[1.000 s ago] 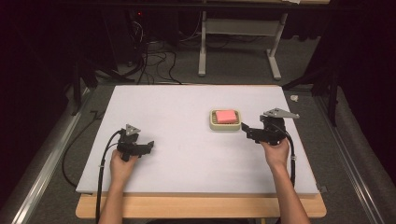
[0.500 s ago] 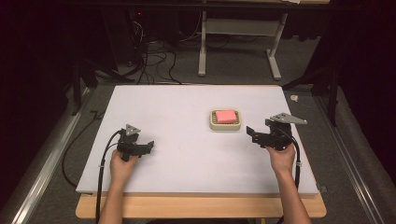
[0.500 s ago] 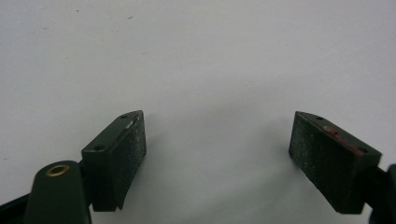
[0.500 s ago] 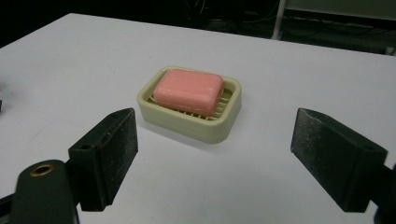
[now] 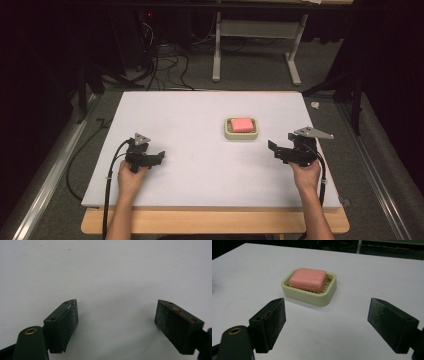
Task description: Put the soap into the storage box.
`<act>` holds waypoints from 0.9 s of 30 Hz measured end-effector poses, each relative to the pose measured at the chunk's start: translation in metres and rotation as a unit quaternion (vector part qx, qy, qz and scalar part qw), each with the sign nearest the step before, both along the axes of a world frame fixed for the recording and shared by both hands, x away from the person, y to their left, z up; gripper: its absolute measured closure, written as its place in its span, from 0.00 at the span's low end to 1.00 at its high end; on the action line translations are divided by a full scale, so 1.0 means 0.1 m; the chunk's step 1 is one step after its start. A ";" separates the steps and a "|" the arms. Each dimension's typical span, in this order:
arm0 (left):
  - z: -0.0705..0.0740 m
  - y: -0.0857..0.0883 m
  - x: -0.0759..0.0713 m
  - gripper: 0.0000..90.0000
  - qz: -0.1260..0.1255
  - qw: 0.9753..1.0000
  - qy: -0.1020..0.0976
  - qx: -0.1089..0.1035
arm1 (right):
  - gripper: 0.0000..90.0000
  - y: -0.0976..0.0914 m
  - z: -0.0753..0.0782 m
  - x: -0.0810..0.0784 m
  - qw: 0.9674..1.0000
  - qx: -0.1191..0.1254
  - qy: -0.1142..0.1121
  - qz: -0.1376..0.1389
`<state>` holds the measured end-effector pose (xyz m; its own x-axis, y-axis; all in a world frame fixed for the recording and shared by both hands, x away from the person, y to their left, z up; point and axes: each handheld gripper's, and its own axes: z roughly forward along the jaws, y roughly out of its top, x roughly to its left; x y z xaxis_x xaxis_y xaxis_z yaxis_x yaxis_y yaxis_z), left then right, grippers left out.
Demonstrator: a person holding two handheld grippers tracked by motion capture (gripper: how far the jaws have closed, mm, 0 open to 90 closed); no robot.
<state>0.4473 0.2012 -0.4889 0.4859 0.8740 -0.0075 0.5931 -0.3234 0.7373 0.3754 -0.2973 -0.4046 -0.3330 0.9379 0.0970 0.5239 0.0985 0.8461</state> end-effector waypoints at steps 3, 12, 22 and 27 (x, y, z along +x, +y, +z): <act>0.00 0.00 0.00 0.21 0.000 1.000 0.000 0.000 | 0.17 -0.01 -0.02 -0.01 1.000 0.001 0.003 -0.002; 0.00 0.00 0.00 0.21 0.000 1.000 0.000 0.000 | 0.18 -0.04 -0.13 0.00 1.000 -0.002 0.015 -0.008; 0.00 0.00 0.00 0.21 0.000 1.000 0.000 0.000 | 0.18 -0.03 -0.21 0.02 1.000 -0.006 0.027 -0.010; 0.00 0.00 0.00 0.21 0.000 1.000 0.000 0.000 | 0.18 -0.01 -0.26 0.05 0.999 -0.012 0.031 -0.008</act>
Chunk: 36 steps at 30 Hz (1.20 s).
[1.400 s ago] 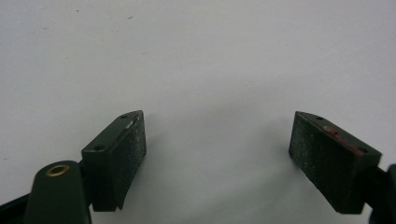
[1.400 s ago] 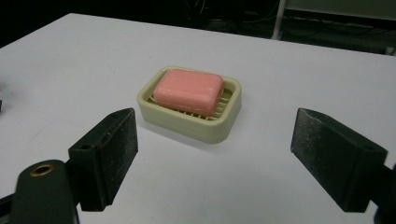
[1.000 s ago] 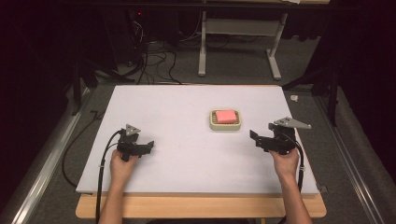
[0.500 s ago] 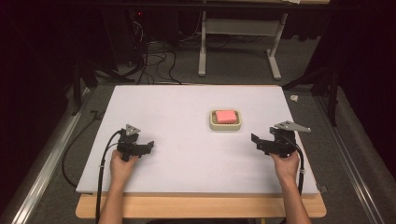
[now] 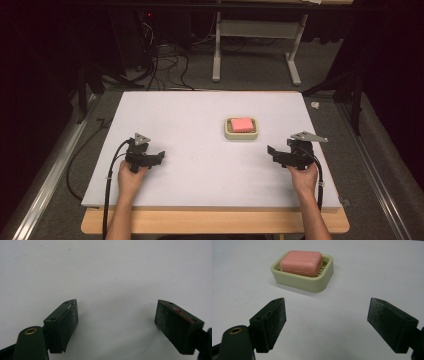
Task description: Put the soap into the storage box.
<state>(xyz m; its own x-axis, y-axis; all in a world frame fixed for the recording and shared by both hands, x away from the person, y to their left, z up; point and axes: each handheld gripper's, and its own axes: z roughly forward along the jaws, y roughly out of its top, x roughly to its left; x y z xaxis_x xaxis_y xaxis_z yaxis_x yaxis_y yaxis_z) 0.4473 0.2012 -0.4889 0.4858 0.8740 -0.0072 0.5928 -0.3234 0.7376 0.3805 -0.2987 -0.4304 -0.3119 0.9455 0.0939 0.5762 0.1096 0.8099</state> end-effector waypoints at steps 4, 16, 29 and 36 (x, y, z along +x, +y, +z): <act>0.00 0.00 0.00 0.21 0.000 1.000 0.000 0.000 | 0.18 0.01 -0.04 0.02 1.000 -0.003 0.005 0.000; 0.00 0.00 0.00 0.21 0.000 1.000 0.000 0.000 | 0.18 0.06 -0.15 0.11 1.000 -0.008 0.016 -0.002; 0.00 0.00 0.00 0.21 0.000 1.000 0.000 0.000 | 0.18 0.11 -0.26 0.19 0.999 -0.019 0.031 -0.005; 0.00 0.00 0.00 0.21 0.000 1.000 0.000 0.000 | 0.18 0.13 -0.30 0.23 0.999 -0.024 0.037 -0.005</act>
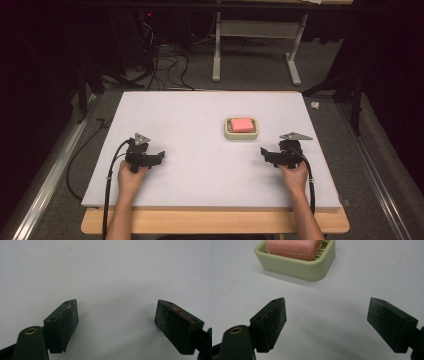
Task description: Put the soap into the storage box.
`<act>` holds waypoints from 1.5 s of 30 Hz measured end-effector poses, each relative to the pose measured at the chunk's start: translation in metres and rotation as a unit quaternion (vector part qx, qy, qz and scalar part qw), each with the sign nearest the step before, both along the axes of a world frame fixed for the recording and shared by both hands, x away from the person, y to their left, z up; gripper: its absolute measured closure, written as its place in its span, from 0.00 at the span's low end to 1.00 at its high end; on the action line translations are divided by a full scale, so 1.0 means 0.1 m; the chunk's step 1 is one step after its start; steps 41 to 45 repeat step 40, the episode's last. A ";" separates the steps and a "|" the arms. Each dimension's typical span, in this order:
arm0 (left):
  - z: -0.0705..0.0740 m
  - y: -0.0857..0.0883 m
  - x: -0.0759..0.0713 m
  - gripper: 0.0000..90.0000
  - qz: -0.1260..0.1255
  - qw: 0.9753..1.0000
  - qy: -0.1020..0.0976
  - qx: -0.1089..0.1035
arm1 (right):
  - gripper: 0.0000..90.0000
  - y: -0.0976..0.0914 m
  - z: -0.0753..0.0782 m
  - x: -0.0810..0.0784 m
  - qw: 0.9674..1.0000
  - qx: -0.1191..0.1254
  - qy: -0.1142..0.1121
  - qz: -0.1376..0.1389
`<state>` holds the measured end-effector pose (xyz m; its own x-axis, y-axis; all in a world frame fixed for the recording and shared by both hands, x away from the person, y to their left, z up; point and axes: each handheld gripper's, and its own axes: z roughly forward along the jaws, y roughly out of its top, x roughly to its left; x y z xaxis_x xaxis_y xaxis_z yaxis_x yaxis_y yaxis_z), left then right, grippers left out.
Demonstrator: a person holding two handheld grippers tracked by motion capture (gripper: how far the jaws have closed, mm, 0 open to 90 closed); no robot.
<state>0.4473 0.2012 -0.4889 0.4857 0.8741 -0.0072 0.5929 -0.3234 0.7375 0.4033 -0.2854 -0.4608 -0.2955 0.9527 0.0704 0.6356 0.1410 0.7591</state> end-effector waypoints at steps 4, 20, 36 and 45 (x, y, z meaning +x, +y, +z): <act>0.00 0.00 0.00 0.21 0.000 1.000 0.000 0.000 | 0.18 0.01 -0.03 0.02 1.000 -0.006 0.001 -0.002; 0.00 0.00 0.00 0.21 0.000 1.000 0.000 0.000 | 0.18 0.07 -0.12 0.06 1.000 -0.026 0.011 -0.005; 0.00 0.00 0.00 0.21 0.000 1.000 0.000 0.000 | 0.17 0.13 -0.23 0.09 0.998 -0.053 0.030 0.000; 0.00 0.00 0.00 0.21 0.000 1.000 0.000 0.001 | 0.17 0.13 -0.23 0.09 0.998 -0.055 0.029 0.000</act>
